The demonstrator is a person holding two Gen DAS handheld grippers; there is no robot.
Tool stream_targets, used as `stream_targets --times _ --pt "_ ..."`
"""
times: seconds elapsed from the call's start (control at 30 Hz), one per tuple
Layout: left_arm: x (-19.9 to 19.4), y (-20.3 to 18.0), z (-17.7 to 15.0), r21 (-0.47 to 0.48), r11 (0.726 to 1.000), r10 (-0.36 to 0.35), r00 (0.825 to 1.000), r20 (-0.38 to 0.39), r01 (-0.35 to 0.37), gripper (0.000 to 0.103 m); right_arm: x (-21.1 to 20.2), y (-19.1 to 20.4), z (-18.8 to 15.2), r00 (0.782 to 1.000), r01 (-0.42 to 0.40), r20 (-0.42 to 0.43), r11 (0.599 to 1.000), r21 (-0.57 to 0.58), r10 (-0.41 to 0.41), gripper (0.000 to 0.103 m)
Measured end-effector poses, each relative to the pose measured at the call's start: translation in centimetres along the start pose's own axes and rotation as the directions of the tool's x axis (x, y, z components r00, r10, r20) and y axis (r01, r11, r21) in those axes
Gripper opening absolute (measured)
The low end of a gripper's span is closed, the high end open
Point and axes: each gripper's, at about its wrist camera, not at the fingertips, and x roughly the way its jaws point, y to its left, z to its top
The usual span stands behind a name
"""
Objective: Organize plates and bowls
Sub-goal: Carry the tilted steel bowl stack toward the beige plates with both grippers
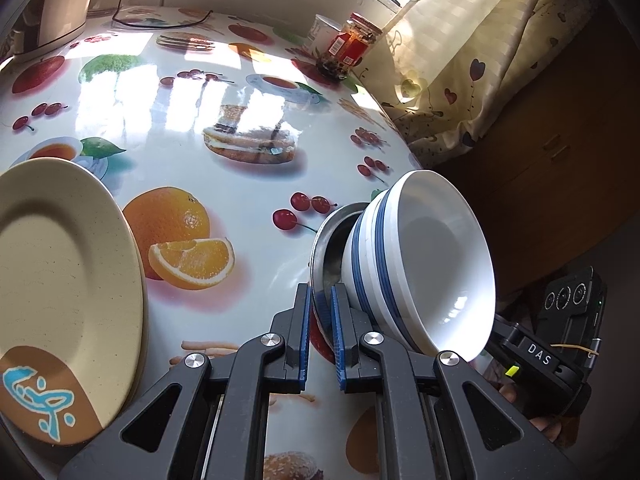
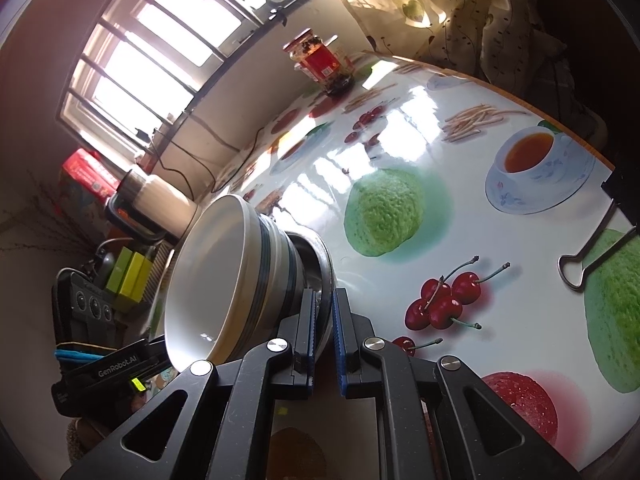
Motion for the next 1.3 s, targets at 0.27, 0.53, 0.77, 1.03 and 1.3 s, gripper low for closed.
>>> stream_targets --times 0.27,0.53,0.77,1.03,1.3 --pt "-0.8 0.1 0.1 0.001 1.000 0.013 1.000 0.014 -0.013 0.010 0.1 0.8 0.2 1.000 -0.005 -0.002 1.000 -0.013 0.005 0.009" --pt "-1.4 0.1 0.2 -0.005 1.000 0.018 1.000 0.025 -0.018 0.010 0.3 1.6 0.4 1.000 -0.010 -0.003 0.999 -0.030 0.010 0.009" --pt "-2.2 0.1 0.3 0.000 1.000 0.023 0.999 0.039 -0.023 0.010 0.3 2.2 0.7 1.000 -0.017 0.000 0.999 -0.043 0.017 0.009" --pt "-3.1 0.2 0.2 -0.007 0.999 0.033 0.998 0.053 -0.032 0.010 0.3 3.1 0.9 1.000 -0.023 -0.003 0.998 -0.062 0.023 0.009" --pt "-4.2 0.6 0.0 -0.021 0.999 0.049 0.997 0.068 -0.047 0.010 0.5 4.2 0.8 0.999 -0.036 -0.012 0.996 -0.081 0.036 0.009"
